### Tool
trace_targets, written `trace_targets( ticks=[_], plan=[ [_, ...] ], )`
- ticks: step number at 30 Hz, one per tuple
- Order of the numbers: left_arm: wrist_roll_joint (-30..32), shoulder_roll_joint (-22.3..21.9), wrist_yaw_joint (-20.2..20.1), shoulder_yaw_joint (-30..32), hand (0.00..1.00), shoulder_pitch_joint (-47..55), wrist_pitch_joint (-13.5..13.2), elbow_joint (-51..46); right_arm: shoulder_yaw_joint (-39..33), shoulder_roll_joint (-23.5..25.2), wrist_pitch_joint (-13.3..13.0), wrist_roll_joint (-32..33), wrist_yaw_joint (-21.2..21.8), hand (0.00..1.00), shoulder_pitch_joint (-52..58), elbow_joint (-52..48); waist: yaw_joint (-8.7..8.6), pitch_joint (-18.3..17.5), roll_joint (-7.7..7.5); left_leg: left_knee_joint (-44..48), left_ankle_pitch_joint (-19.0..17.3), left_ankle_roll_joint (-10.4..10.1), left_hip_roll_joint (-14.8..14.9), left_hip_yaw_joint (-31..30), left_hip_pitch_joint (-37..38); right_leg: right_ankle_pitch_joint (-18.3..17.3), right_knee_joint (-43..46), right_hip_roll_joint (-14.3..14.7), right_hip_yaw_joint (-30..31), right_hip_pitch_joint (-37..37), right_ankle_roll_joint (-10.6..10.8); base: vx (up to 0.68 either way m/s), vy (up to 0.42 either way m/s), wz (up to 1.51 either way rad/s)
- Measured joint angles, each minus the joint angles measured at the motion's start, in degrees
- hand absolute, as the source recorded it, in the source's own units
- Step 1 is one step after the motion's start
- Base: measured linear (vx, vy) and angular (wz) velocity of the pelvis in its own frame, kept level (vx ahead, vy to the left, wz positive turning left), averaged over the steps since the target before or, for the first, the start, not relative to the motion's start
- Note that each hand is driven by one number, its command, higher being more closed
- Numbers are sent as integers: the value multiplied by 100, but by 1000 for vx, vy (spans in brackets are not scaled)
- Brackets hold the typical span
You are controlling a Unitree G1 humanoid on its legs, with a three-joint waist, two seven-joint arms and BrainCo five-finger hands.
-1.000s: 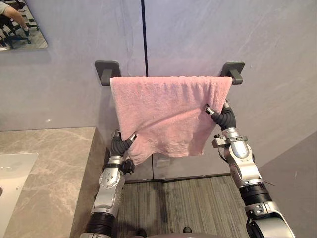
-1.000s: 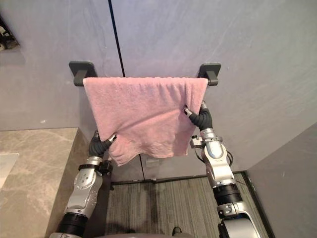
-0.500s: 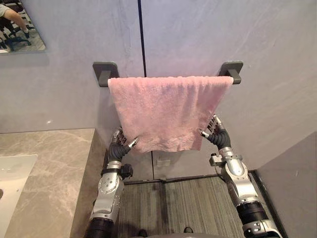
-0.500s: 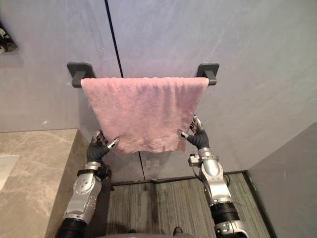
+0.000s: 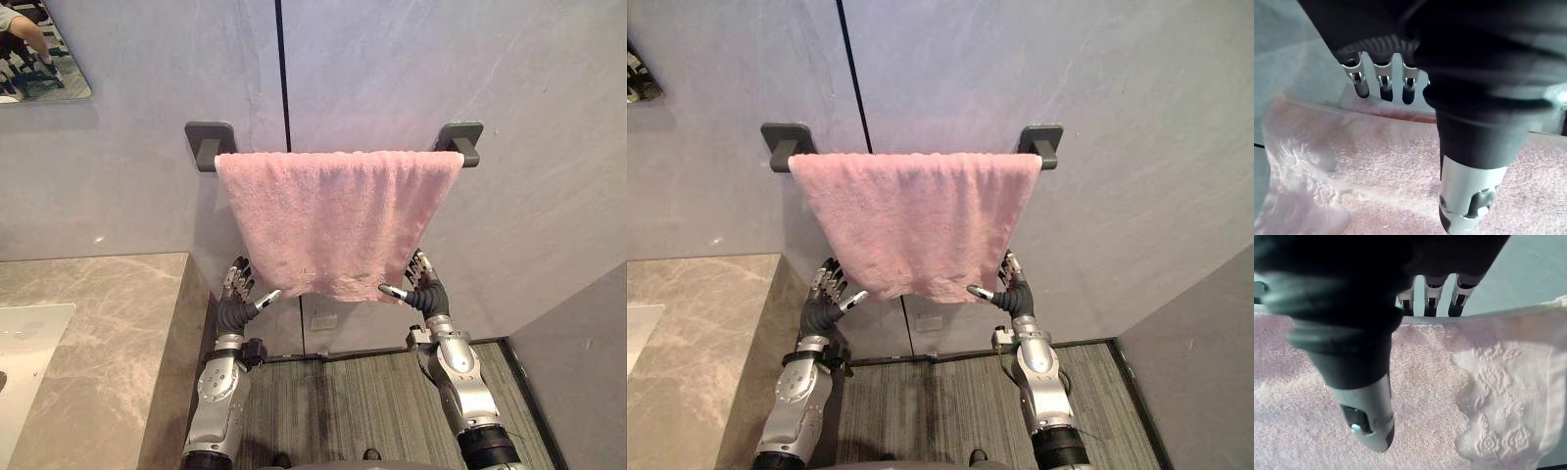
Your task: Organize washtable
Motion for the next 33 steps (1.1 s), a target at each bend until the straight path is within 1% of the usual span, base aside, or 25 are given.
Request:
trace_targets(
  ticks=[3, 6, 9, 11, 13, 14, 16, 17, 18, 19, 20, 21, 22, 24, 27, 30, 32, 33],
  plan=[
    [9, -38, 105, 445, 0, 50, -4, -480, -460, 13, -1, -56, -115, 0, 121, -345, 2, 5, 6, 0, -3, 0, -27, -1, 8, 0, -1, -3, -8, 11, 0, 0, 0, 0],
    [14, -43, 177, 835, 0, 51, -32, -968, -757, 15, -2, -133, -235, 0, 145, -688, -2, 72, 36, 0, -7, 4, -37, 0, 94, -2, -3, -12, -9, 97, 2, 0, 0, 0],
    [17, -95, 268, 1064, 0, 68, -77, -1511, -976, 11, -6, -237, -304, 0, 169, -1146, -1, 104, 58, 0, -20, 5, -40, 3, 136, -4, -1, -16, -2, 130, 4, -54, -23, -1],
    [16, -108, 268, 1153, 0, 159, -148, -1985, -1120, 8, -12, -291, -334, 0, 179, -1543, -7, 104, 58, -1, -20, 5, -40, 8, 142, -4, 0, -15, 3, 131, 4, -40, -27, -1],
    [15, -121, 291, 1251, 0, 259, -310, -2638, -1316, -8, -61, -363, -400, 0, 175, -2061, -11, 105, 59, 0, -22, 4, -40, 19, 150, -4, -2, -14, 13, 134, 4, 0, 0, 0],
    [15, -121, 309, 1262, 0, 264, -322, -2784, -1350, -13, -77, -392, -437, 0, 174, -2162, -12, 104, 59, 0, -24, 4, -40, 24, 153, -4, -2, -13, 17, 135, 4, 0, 0, 0],
    [8, -112, 355, 1263, 0, 262, -474, -3325, -1346, -57, -198, -404, -458, 0, 119, -2571, -12, 107, 63, 0, -40, 5, -41, 50, 188, -4, -9, -13, 41, 160, 4, -25, -26, -6],
    [3, -104, 351, 1255, 0, 258, -510, -3432, -1318, -73, -221, -397, -452, 0, 88, -2684, -12, 110, 68, 0, -45, 5, -41, 63, 201, -4, -13, -12, 52, 170, 4, -30, -25, -6],
    [-10, -62, 335, 1188, 0, 252, -564, -3634, -1241, -114, -298, -378, -442, 0, 11, -2927, -19, 113, 76, 0, -54, 6, -42, 69, 219, -4, -23, -13, 54, 192, 4, -37, -30, -6],
    [-132, -1, 236, 1118, 0, 247, -580, -3810, -1145, -144, -421, -253, -418, 0, -123, -3107, -37, 114, 78, 0, -60, 3, -41, 87, 231, -3, -30, -12, 70, 195, 4, -37, -31, -5],
    [-181, 40, 214, 1029, 0, 240, -592, -3868, -1039, -166, -473, -187, -408, 0, -193, -3182, -50, 114, 79, 0, -61, 2, -41, 94, 232, -3, -34, -11, 76, 195, 5, -36, -33, -6],
    [-358, 182, 108, 809, 0, 221, -671, -3949, -845, -251, -573, 0, -381, 0, -366, -3327, -70, 113, 81, 0, -64, 2, -41, 107, 234, -1, -41, -9, 86, 195, 6, -22, -24, -4],
    [-494, 276, -11, 659, 0, 192, -691, -3969, -719, -305, -653, 135, -286, 0, -473, -3381, -75, 113, 82, 0, -65, 1, -40, 115, 237, 0, -43, -8, 92, 195, 8, -25, -31, -5],
    [-904, 611, -400, 55, 0, -91, -688, -3975, -191, -517, -764, 496, -18, 0, -879, -3471, -80, 111, 84, 0, -69, 0, -39, 148, 248, 4, -44, -4, 112, 194, 10, -23, -30, -6],
    [-1065, 901, -745, -505, 0, -465, -684, -3964, 426, -681, -805, 546, 219, 0, -1221, -3473, -86, 114, 89, 1, -77, 3, -42, 176, 263, 6, -44, -3, 147, 195, 12, -14, -27, -5],
    [-1256, 1217, -1080, -1169, 0, -832, -669, -3663, 1084, -841, -801, 737, 467, 0, -1523, -3406, -95, 117, 99, 1, -88, 11, -45, 222, 282, 7, -44, -3, 185, 195, 13, -18, -34, -6],
    [-1302, 1288, -1210, -1427, 0, -930, -634, -3358, 1398, -915, -794, 871, 598, 0, -1630, -3222, -114, 115, 102, 1, -94, 15, -47, 246, 293, 9, -43, -3, 208, 193, 16, -23, -26, -7],
    [-1339, 1297, -1285, -1537, 0, -956, -575, -3177, 1559, -946, -784, 961, 695, 0, -1672, -3075, -128, 116, 104, 1, -95, 16, -48, 253, 292, 11, -42, -3, 215, 188, 18, -34, -31, -6]
  ],
)
